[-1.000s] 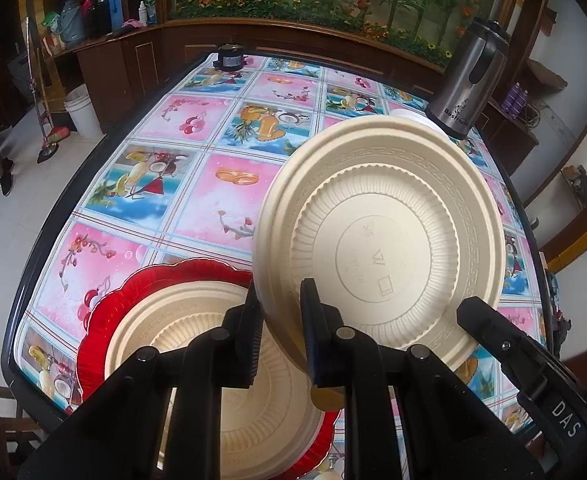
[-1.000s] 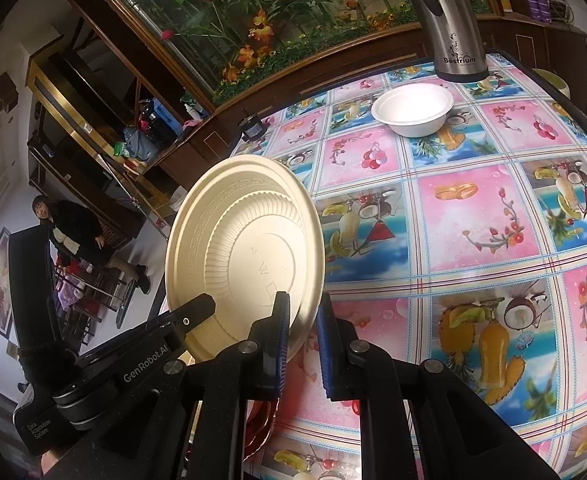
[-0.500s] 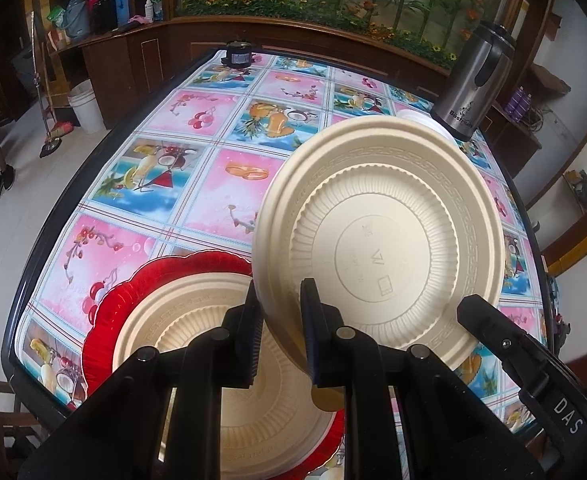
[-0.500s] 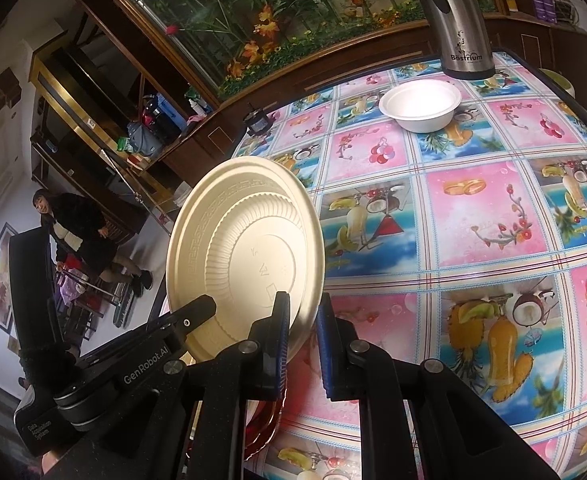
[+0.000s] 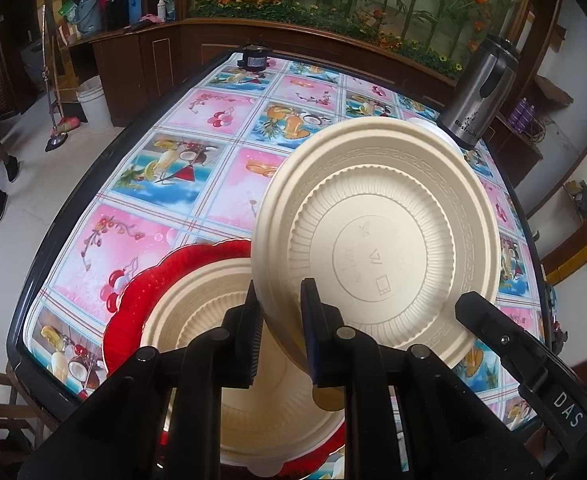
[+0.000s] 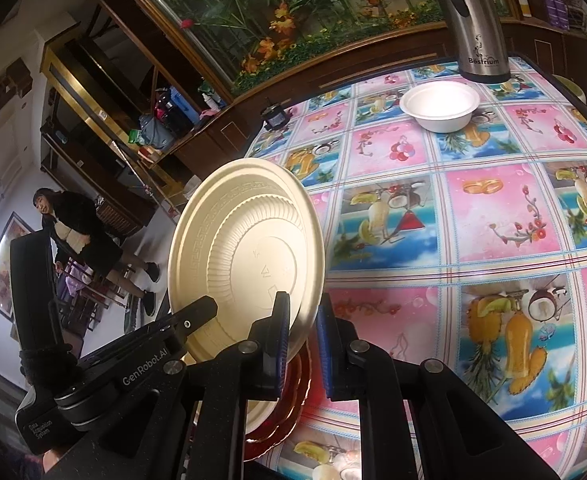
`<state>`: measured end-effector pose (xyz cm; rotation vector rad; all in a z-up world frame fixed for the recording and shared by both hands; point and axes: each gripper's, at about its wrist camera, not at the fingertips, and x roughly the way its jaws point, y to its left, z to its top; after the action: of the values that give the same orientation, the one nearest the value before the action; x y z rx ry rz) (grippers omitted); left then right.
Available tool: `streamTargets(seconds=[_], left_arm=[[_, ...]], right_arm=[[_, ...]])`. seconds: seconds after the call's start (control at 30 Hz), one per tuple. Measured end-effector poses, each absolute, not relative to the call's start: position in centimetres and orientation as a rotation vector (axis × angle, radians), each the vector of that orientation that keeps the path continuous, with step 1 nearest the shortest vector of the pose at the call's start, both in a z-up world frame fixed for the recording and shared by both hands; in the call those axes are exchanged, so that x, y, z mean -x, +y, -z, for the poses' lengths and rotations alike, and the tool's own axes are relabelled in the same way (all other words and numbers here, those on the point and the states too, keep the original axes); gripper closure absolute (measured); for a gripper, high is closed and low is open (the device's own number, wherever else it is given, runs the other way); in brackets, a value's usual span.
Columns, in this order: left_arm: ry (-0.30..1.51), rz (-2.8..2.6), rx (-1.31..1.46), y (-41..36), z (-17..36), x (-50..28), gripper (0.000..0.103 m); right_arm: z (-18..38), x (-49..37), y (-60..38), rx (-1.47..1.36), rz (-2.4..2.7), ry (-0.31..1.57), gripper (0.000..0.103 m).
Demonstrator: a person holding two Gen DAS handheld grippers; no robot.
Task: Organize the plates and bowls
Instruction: 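Lift the second beige plate and carry it toward the plate stack, then lower the beige plate onto the red plate stack with both grippers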
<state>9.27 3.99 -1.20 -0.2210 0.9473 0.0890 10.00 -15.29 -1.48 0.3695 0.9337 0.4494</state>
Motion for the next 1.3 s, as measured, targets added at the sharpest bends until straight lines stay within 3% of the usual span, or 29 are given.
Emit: streamTargets(seconds=[1.3], left_arm=[[0.941, -0.178, 0.309, 9.0, 2.1, -3.1, 0.086]], right_arm=[[2.2, -6.6, -10.0, -0.306, -0.6, 0.964, 0.09]])
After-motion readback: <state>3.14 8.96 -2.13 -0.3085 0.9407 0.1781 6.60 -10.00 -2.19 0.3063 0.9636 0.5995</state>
